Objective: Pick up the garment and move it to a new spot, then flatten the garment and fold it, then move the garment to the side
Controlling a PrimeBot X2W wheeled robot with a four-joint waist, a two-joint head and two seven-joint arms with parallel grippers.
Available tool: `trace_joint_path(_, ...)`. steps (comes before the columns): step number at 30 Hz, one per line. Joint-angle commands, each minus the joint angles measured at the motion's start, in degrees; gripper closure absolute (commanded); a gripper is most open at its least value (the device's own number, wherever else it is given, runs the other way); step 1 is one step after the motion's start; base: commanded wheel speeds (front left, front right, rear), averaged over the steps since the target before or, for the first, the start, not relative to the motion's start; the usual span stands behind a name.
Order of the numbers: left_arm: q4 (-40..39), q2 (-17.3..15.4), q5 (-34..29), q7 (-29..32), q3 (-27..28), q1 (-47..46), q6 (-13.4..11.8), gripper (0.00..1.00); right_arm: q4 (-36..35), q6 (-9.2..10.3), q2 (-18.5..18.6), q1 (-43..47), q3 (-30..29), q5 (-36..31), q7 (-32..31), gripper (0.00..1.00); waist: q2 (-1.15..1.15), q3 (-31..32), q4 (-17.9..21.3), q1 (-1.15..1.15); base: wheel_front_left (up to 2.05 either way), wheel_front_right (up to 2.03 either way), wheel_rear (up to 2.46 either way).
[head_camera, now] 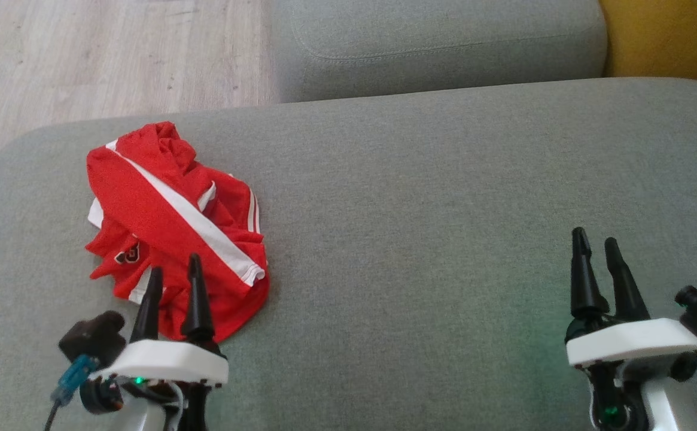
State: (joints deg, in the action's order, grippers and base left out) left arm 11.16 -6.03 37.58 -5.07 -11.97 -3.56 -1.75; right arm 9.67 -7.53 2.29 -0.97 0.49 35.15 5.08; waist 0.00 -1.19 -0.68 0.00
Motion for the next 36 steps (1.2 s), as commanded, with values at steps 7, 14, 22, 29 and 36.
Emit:
trace_joint_path(7,-0.65,-2.96,-6.51,-1.83,-2.88,-4.63,-3.21,0.0,-2.58,0.03,0.42,-3.71,2.24,-7.99,1.87,0.0,0.0,-0.01,-0.05,0.0,0.0,0.0,0.0)
trace_joint_path(14,-1.02,-4.55,-11.05,-3.02,-6.22,-5.85,-5.72,0.0,-3.15,0.03,0.45,-3.83,3.35,-13.7,3.05,0.0,0.0,-0.19,-0.1,0.0,0.0,0.0,0.0)
trace_joint_path(22,-1.35,-5.89,-15.63,-4.21,-9.55,-7.22,-7.98,0.0,-3.82,0.03,0.47,-4.02,4.37,-19.29,4.24,0.0,0.0,-0.39,-0.17,0.0,0.0,0.0,0.0)
trace_joint_path(29,-0.8,-7.18,-20.43,-5.4,-12.94,-8.64,-9.95,0.0,-4.14,0.03,0.49,-4.34,4.94,-25.59,5.42,0.0,0.0,-0.51,-0.24,0.0,0.0,0.0,0.0)
trace_joint_path(36,-0.1,-8.39,-25.34,-6.59,-16.51,-10.12,-11.53,0.0,-3.79,0.04,0.52,-4.55,5.15,-33.13,6.6,0.0,0.0,-0.59,-0.44,0.0,0.0,0.0,0.0)
